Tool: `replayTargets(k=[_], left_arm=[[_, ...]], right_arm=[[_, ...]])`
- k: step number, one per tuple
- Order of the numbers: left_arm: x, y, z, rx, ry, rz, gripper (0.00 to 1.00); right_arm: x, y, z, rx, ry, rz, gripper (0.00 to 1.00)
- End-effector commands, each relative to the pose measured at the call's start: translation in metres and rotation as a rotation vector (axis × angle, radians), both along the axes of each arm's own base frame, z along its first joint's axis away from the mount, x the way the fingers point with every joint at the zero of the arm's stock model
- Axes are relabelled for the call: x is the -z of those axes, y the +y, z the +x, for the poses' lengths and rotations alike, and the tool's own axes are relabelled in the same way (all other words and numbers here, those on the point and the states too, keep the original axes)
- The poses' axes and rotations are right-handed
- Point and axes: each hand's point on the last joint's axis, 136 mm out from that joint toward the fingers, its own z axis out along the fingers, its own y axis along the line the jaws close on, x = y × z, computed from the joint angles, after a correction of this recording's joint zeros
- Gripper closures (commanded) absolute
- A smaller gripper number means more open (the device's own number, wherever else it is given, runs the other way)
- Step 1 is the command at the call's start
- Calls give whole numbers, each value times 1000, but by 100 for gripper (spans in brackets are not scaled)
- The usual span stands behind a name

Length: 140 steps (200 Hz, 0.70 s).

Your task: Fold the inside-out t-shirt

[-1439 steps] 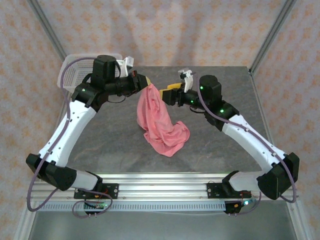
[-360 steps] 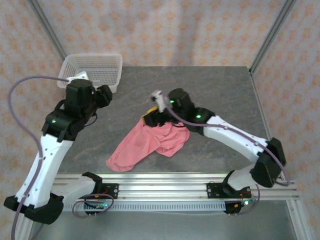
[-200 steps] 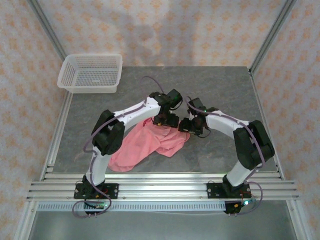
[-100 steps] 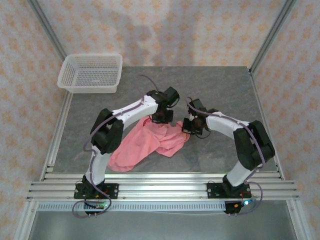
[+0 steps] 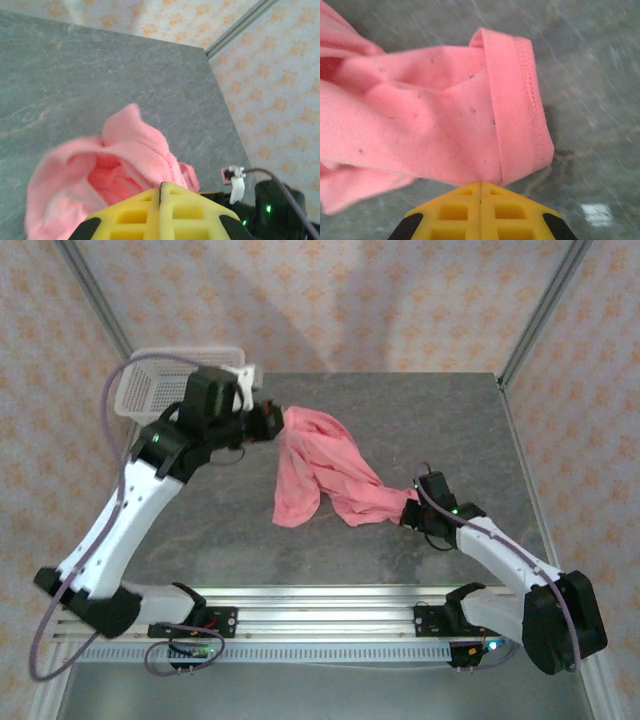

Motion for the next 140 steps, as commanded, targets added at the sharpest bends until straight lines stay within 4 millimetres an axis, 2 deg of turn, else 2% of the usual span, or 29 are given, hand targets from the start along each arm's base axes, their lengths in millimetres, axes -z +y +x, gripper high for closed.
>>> replayTargets(k=[1,10,26,41,60,75,90,94,98,126,140], left_arm=[[105,35,-23,-104,238,184,100],[124,48,-34,-169,277,191,100],[145,60,-46,-229,288,177,100],[156,72,-55,-282,299,176,100],[168,82,-64,-305,315,207,100],[173,90,-69,-327,330,241,100],[173,95,-72,-343,327,255,100],[173,96,-72,-346,324,254,100],[172,97,-73,-349,321,254,100],[160,100,-73,-360,282,245,100],[152,104,-73,-371,261,247,100]], right_arm=[[-16,-8,4,15,-44,-39,82],[-28,-2,12,-22,-74,-36,70],[-53,21,29,-162,-155,-2,64],[-77,57,40,-369,-242,30,60],[-99,109,41,-671,-354,44,53],[-102,138,48,-823,-380,23,47],[-95,164,54,-984,-360,-34,40],[-92,170,55,-1028,-351,-60,30],[-91,176,56,-1071,-347,-87,26],[-51,197,60,-1344,-207,-295,20],[-43,205,64,-1404,-198,-317,19]])
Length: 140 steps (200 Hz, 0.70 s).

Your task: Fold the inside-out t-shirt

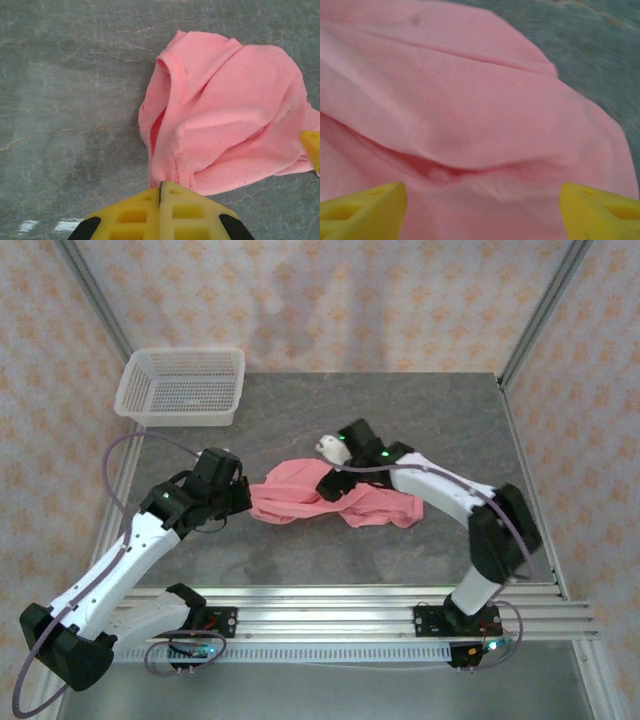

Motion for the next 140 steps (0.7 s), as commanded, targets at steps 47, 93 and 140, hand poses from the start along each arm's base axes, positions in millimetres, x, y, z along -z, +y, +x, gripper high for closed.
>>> replayTargets(k=[47,93,140], left_arm=[[-23,22,-4,-76,-64,32,100],[-25,21,-2,-64,-69,42,100],[-21,32,-5,-102,-60,83,100]], right_arm=[[29,39,-6,-319,-41,-99,17],[29,73,-8,-324,-84,-44,21],[18,79,-9,-282,-46,-2,96]])
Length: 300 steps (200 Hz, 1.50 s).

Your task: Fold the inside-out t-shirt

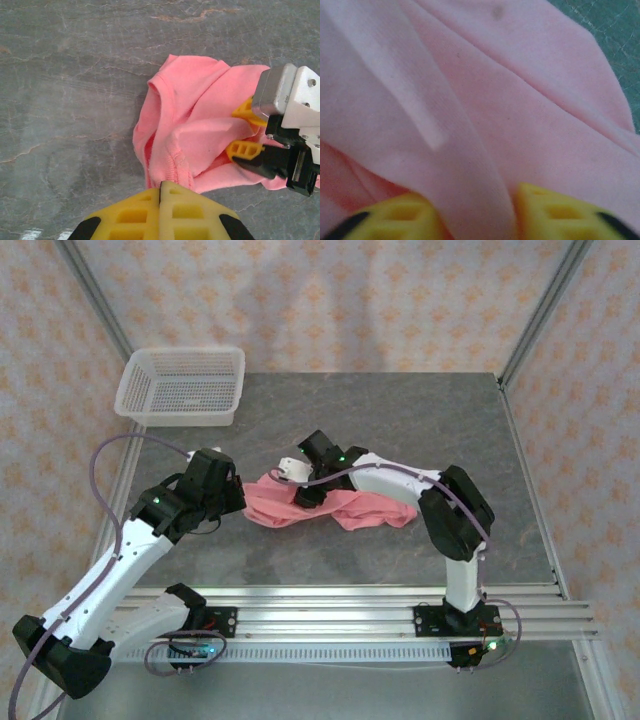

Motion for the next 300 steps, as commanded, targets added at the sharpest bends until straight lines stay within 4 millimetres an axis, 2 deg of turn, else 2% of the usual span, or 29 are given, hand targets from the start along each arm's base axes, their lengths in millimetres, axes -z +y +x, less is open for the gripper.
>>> replayTargets(k=[1,3,20,45,58,81,97,113,125,134,149,161,180,209,215,230,253,284,300], left_arm=[[-8,19,-3,-69,-17,57,100],[-8,21,-3,-72,-16,61,100],[-7,29,-4,-95,-18,95,100],[-7,40,7,-116,-43,165,100],[-7,41,21,-111,-62,206,100],[-7,34,50,-78,-80,267,100],[-10,23,74,-41,-71,296,93],[-20,12,97,-27,-72,294,83],[-33,4,110,-4,-89,279,72],[-45,4,114,-7,-101,288,64],[-63,11,110,-34,-121,297,50],[-72,12,101,-13,-126,282,44],[-79,-3,77,97,-139,184,43],[-82,-64,41,346,-221,-170,47],[-86,-73,37,370,-245,-239,48],[-81,-90,30,409,-256,-324,53],[-75,-110,31,462,-258,-340,60],[-50,-127,44,517,-199,-273,59],[-34,-125,51,512,-155,-183,57]], right_arm=[[-26,8,7,23,-10,65,97],[-29,8,6,26,-10,68,100],[-61,3,1,63,31,120,100],[-133,-2,-31,95,253,322,100],[-165,-7,-44,115,357,424,100],[-208,-12,-65,150,525,572,100],[-231,-12,-69,182,578,652,100],[-246,-14,-63,247,585,711,100],[-251,-17,-53,317,591,747,100],[-252,-20,-43,370,591,767,100],[-245,-28,-27,478,597,764,100],[-238,-32,-19,525,599,747,100],[-230,-36,-11,574,588,723,100],[-222,-34,-3,597,587,710,100],[-221,-33,-3,592,595,706,100],[-218,-30,-3,587,626,684,100],[-213,-27,-5,586,671,644,100],[-220,-23,-7,562,690,664,100],[-222,-23,-6,565,686,673,100]])
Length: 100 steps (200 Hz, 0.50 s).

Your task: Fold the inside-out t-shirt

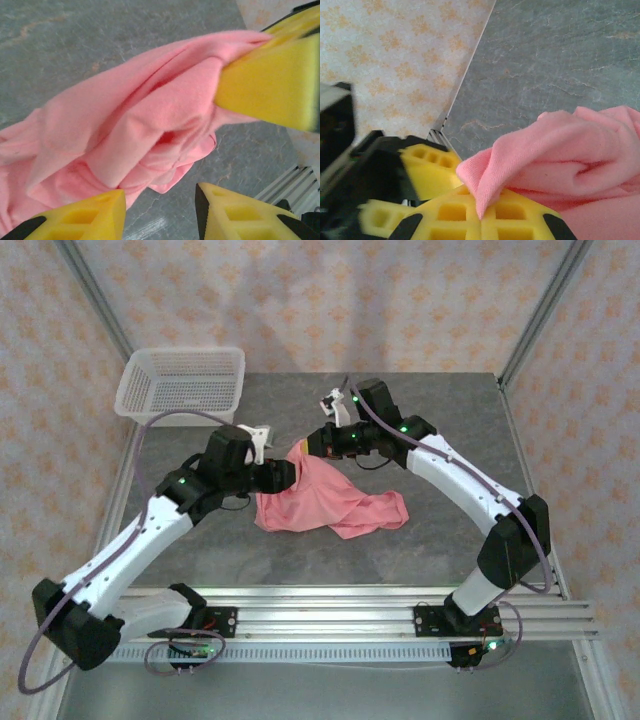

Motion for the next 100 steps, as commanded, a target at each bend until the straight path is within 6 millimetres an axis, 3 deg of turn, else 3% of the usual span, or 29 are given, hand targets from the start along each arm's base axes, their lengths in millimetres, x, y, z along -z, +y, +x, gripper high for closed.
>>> replayTargets(k=[1,14,30,100], left_arm=[[1,-6,11,28,-40,69,57],[19,15,19,-60,-3,196,60],[26,25,25,-99,-15,255,63],[30,3,44,-53,-39,200,57]], right_arm=[[-28,2,-2,-8,-30,54,100],[-30,1,-3,-6,-30,55,100],[-32,-1,-5,-8,-29,57,100],[-37,0,-9,-16,-23,81,100]])
